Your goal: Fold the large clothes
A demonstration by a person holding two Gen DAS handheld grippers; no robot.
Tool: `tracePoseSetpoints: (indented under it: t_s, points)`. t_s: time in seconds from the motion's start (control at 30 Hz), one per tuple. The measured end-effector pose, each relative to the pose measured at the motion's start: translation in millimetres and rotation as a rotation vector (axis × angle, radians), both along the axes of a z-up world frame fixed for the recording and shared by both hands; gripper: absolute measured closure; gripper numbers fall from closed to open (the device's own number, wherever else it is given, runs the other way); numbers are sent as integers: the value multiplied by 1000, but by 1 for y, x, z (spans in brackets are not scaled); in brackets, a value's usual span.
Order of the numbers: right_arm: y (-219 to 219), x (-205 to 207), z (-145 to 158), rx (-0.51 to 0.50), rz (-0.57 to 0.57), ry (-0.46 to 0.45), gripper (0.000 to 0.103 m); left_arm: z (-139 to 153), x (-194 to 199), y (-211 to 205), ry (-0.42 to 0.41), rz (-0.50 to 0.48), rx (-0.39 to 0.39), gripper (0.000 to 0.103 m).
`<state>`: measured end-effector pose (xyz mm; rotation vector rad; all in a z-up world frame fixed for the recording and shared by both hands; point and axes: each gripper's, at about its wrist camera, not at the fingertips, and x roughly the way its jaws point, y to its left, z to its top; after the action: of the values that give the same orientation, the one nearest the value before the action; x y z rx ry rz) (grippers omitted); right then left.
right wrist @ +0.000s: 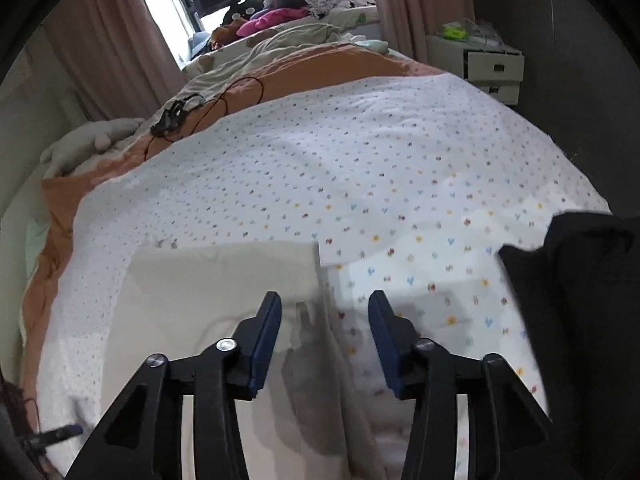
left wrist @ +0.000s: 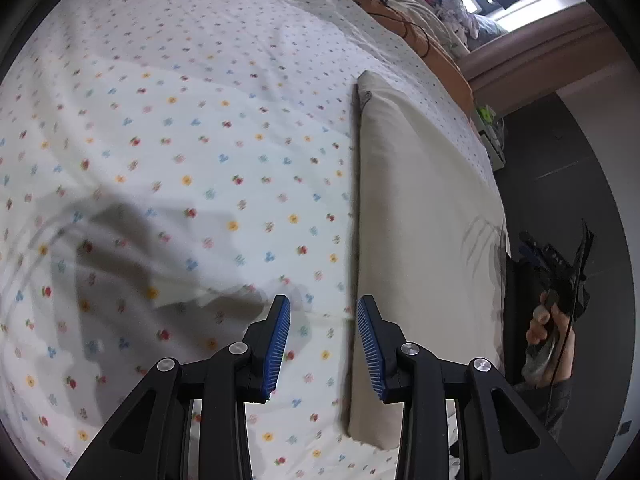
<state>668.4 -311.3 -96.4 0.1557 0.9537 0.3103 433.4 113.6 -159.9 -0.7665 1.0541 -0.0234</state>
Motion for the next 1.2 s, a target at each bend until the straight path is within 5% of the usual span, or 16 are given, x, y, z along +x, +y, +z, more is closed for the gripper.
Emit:
tracePoseSetpoints:
  t_s: [0.33, 0.47, 0.67, 1.13, 1.2]
  points:
    - [16, 4, -43, -54, 73, 148, 57, 1, 47, -28, 24, -62, 13, 65]
    - [14, 19, -56, -16, 56, 181, 73, 1, 70, -37, 23, -86, 39, 65]
    - [26, 40, -64, -58, 72, 183, 81, -7, 111, -47, 32, -118, 72, 65]
    - [16, 84, -86, 40, 64, 235, 82, -22, 150, -43, 35, -114, 97, 60]
    - [7, 81, -79, 68, 57, 224, 65, -21, 147, -43, 32, -117, 96, 60]
